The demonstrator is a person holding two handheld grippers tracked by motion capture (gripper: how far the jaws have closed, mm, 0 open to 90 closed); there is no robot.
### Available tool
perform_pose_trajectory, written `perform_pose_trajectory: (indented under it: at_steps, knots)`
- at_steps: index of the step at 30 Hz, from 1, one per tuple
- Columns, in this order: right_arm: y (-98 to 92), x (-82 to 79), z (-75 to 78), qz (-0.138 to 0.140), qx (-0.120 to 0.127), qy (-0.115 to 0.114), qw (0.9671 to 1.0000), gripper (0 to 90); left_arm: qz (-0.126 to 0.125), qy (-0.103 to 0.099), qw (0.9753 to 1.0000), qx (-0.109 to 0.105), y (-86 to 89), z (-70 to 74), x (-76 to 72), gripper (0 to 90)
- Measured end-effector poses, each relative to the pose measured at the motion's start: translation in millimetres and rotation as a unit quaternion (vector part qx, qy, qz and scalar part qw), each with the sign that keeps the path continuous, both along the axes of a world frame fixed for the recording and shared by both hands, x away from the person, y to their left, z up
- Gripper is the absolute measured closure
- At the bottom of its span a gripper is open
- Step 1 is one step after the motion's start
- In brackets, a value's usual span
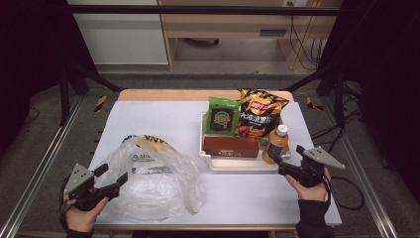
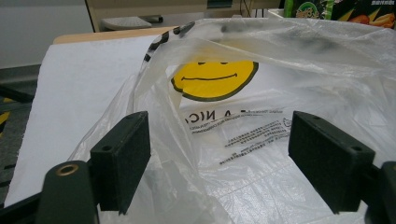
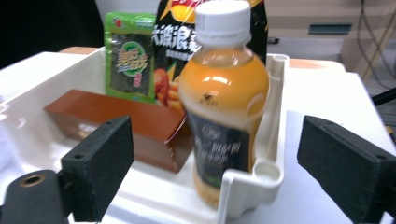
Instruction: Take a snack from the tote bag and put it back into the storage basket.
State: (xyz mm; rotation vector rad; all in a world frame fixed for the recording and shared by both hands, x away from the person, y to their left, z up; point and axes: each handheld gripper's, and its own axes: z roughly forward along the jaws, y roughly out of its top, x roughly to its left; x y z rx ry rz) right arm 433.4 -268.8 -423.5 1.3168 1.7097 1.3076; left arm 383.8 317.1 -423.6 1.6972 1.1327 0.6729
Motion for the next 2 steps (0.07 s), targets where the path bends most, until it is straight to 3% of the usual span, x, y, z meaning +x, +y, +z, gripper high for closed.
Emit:
perform_pose_trajectory:
  at_steps: [2]
  knots:
    - [-2.4, -5.2, -2.1, 0.006, 0.003, 0.004, 1.0000, 11.9, 0.002, 0.001, 1.0000, 0.001, 0.3, -1.2, 0.6, 20.7]
